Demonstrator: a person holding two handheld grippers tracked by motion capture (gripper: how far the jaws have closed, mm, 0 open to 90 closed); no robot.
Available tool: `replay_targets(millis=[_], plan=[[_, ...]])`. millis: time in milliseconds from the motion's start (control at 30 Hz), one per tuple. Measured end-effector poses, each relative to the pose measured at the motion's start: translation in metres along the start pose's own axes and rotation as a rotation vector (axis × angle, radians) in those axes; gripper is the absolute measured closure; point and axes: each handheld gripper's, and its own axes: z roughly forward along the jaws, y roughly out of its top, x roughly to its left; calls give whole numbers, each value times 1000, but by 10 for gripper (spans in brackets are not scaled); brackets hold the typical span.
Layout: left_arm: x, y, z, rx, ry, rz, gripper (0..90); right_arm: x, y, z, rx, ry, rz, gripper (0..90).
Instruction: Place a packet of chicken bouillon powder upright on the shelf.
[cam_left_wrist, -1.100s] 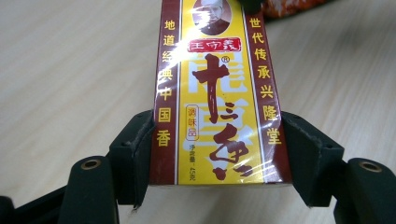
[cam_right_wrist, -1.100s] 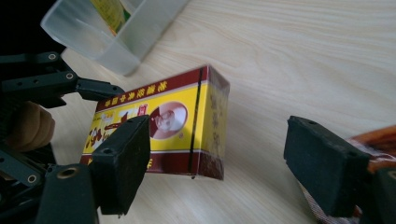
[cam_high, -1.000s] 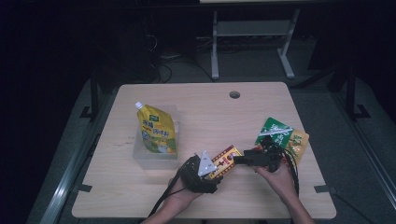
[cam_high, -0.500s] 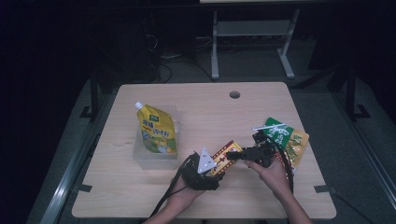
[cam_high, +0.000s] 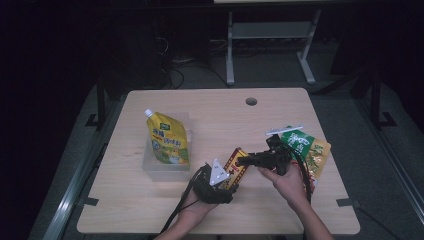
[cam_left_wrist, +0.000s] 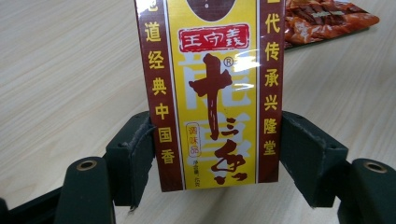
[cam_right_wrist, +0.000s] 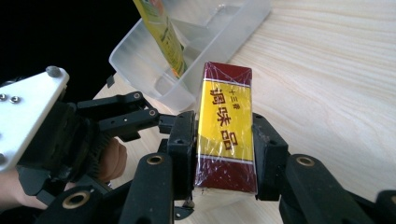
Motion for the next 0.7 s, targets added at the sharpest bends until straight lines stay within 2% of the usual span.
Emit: replay_targets(millis=[167,233,333,500,700], plan=[[2,-1,-1,-15,35,5,321,7,-2,1,-31,-20,-24,640],[2,1,-1,-27,52,-3,322,9,-3,5,-41,-27,-21,583],[1,2,-2,-36,61,-18,322,13,-3,7,-43,-60,-34,602],[3,0,-1,-30,42,-8,316,13,-3,8,-27,-46,-25,655],[0,0,-4,-35,1,-3,293,15,0,2,-7,-24,-74,669]])
